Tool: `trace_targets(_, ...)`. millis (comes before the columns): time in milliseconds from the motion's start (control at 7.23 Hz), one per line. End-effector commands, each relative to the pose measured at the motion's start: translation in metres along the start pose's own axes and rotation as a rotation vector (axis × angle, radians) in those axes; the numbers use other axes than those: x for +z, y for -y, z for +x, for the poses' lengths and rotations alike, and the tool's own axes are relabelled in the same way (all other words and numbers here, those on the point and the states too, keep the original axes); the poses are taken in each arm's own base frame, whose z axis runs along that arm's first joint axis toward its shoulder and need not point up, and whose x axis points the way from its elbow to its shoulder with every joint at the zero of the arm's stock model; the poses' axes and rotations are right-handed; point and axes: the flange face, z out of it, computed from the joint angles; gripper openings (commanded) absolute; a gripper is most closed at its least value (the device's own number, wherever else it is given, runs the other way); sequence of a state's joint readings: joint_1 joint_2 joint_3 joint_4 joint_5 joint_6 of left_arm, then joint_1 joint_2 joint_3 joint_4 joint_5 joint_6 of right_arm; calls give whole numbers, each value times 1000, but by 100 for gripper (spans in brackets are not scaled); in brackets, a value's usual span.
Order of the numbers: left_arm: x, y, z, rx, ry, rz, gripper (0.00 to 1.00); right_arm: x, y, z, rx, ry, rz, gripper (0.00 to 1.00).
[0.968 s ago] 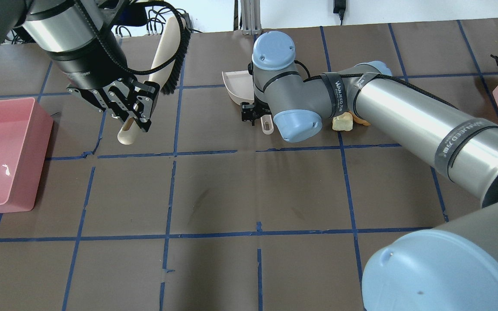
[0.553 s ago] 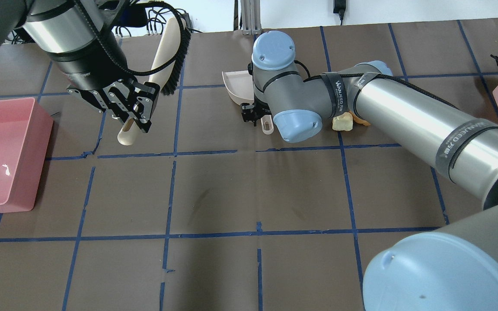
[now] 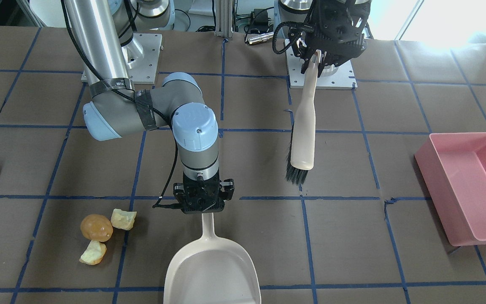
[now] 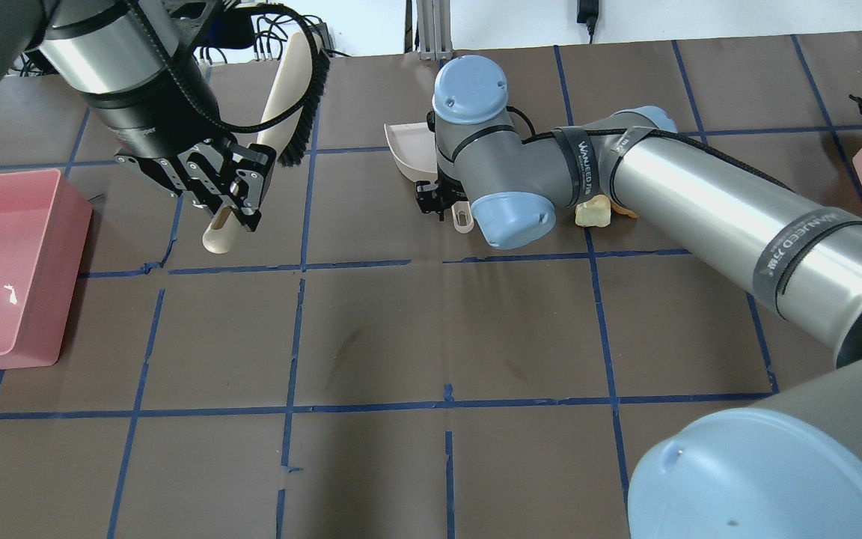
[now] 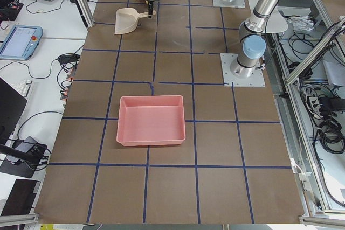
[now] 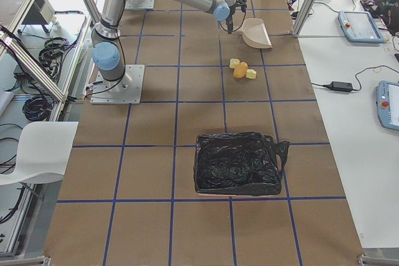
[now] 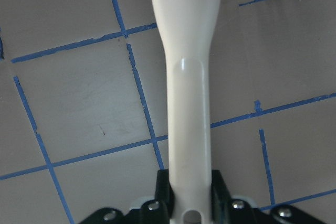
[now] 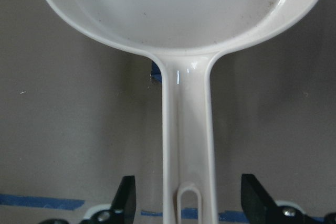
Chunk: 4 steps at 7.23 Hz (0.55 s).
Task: Sweep and dump trash in nearest bin
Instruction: 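Grasp the white dustpan handle with the right gripper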
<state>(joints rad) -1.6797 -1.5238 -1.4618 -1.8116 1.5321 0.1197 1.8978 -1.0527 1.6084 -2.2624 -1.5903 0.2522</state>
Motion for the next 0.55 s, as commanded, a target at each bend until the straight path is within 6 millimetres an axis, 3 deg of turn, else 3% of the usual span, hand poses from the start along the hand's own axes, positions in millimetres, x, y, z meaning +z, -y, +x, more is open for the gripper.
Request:
trace_targets(0,1,0,1,1,0,-1,1,3,-3,2,0,-11,-48,44)
trace_targets(276,-1,-2,1,2,1,0,1,-9,-4,2,4,13,-52,16)
trace_targets(415,0,-2,1,1,0,-1,1,-14,-1,6,7,15,-46,10)
